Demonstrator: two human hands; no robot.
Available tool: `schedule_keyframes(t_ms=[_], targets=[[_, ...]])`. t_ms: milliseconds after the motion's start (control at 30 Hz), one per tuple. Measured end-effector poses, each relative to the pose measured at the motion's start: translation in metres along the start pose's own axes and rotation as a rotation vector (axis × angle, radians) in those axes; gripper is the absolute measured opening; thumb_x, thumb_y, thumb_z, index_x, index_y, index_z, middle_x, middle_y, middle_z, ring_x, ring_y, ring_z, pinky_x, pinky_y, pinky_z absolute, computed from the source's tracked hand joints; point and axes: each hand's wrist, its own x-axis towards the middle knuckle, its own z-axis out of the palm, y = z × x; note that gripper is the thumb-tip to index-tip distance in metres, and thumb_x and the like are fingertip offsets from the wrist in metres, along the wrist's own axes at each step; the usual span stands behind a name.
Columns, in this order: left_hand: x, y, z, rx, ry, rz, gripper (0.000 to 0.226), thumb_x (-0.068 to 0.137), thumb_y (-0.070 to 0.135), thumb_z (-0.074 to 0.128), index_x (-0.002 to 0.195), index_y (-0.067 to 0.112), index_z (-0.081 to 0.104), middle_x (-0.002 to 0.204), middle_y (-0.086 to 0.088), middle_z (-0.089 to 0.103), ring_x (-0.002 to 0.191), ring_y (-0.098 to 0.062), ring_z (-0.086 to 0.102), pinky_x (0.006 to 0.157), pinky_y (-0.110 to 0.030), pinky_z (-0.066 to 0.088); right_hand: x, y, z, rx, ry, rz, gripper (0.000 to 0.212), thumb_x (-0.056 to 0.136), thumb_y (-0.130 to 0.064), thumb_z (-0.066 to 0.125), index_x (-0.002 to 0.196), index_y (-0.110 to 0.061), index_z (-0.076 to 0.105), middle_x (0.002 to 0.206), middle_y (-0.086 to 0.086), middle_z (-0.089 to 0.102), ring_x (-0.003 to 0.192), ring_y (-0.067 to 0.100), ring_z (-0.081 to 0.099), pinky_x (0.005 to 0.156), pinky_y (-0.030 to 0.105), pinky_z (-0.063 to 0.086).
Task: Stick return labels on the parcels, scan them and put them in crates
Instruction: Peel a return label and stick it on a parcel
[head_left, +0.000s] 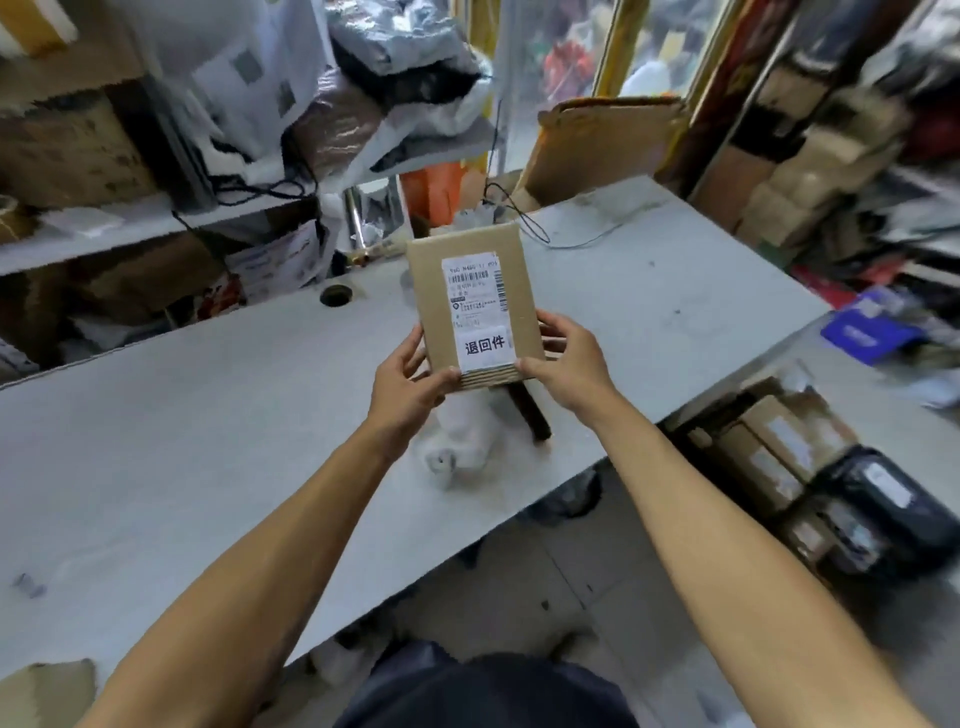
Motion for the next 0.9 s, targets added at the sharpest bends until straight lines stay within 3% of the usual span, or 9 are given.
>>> schedule_keyframes(t_ms=[133,267,400,533,633,700,800,900], targets=[[0.008,-0.005,0.1,0.005,-0.182,0.0,0.082,0.088,-0.007,0.069,0.156,0.022,0.035,0.137,0.002,0.063,0.114,-0.021,0.067,0.078,-0.029,0.059,-0.025,0.049,-0.09,0.016,0.171,0.076,0.063,0.081,-0.005,0.081,0.138,-0.014,0.055,0.117,-0.005,0.061,0.106,0.012,0.06,0.076,0.01,0.047],[0.002,-0.021,0.208,0.108,-0.341,-0.027,0.08,0.088,-0.004,0.07,0.154,0.028,0.038,0.13,0.009,0.064,0.099,-0.013,0.064,0.083,-0.042,0.051,-0.059,0.112,-0.178,0.053,0.311,0.212,0.067,0.079,-0.005,0.081,0.139,-0.015,0.053,0.124,-0.001,0.06,0.115,0.015,0.059,0.095,0.032,0.053],[-0.008,-0.051,0.311,0.109,-0.528,-0.12,0.082,0.088,-0.012,0.067,0.155,0.025,0.038,0.136,-0.003,0.064,0.111,-0.02,0.07,0.083,-0.038,0.061,-0.102,0.175,-0.258,0.065,0.418,0.338,0.074,0.081,-0.008,0.081,0.146,-0.012,0.045,0.132,0.001,0.056,0.12,0.013,0.052,0.097,0.027,0.044],[-0.03,-0.078,0.402,0.206,-0.7,-0.181,0.079,0.09,-0.009,0.067,0.151,0.032,0.039,0.107,0.007,0.077,0.086,-0.004,0.074,0.066,-0.027,0.061,-0.156,0.227,-0.317,0.072,0.543,0.47,0.076,0.081,-0.012,0.082,0.147,-0.013,0.044,0.143,0.004,0.053,0.129,0.018,0.05,0.104,0.03,0.042],[-0.049,-0.099,0.461,0.297,-0.798,-0.255,0.085,0.088,-0.009,0.068,0.157,0.024,0.031,0.124,-0.014,0.066,0.072,-0.003,0.069,0.06,-0.023,0.054,-0.202,0.257,-0.347,0.086,0.654,0.583,0.076,0.08,-0.013,0.082,0.146,-0.011,0.046,0.142,0.005,0.055,0.125,0.019,0.054,0.101,0.03,0.044],[-0.059,-0.115,0.496,0.352,-0.88,-0.277,0.087,0.087,-0.011,0.069,0.158,0.022,0.031,0.122,-0.02,0.068,0.075,-0.009,0.065,0.063,-0.028,0.052,-0.23,0.273,-0.364,0.104,0.72,0.645,0.075,0.08,-0.013,0.083,0.146,-0.01,0.047,0.141,0.004,0.055,0.122,0.02,0.055,0.099,0.027,0.044],[-0.071,-0.138,0.543,0.421,-0.989,-0.314,0.086,0.087,-0.009,0.07,0.158,0.021,0.032,0.107,-0.003,0.074,0.092,-0.022,0.064,0.086,-0.047,0.052,-0.264,0.294,-0.386,0.139,0.802,0.719,0.07,0.082,-0.01,0.081,0.144,-0.009,0.047,0.136,0.006,0.058,0.108,0.012,0.053,0.09,0.022,0.041],[-0.077,-0.16,0.586,0.469,-1.077,-0.373,0.087,0.087,-0.008,0.07,0.158,0.021,0.03,0.118,-0.012,0.072,0.095,-0.031,0.063,0.09,-0.054,0.053,-0.285,0.318,-0.406,0.166,0.858,0.796,0.074,0.083,-0.013,0.081,0.147,-0.01,0.044,0.139,0.006,0.057,0.108,0.01,0.051,0.089,0.021,0.04]])
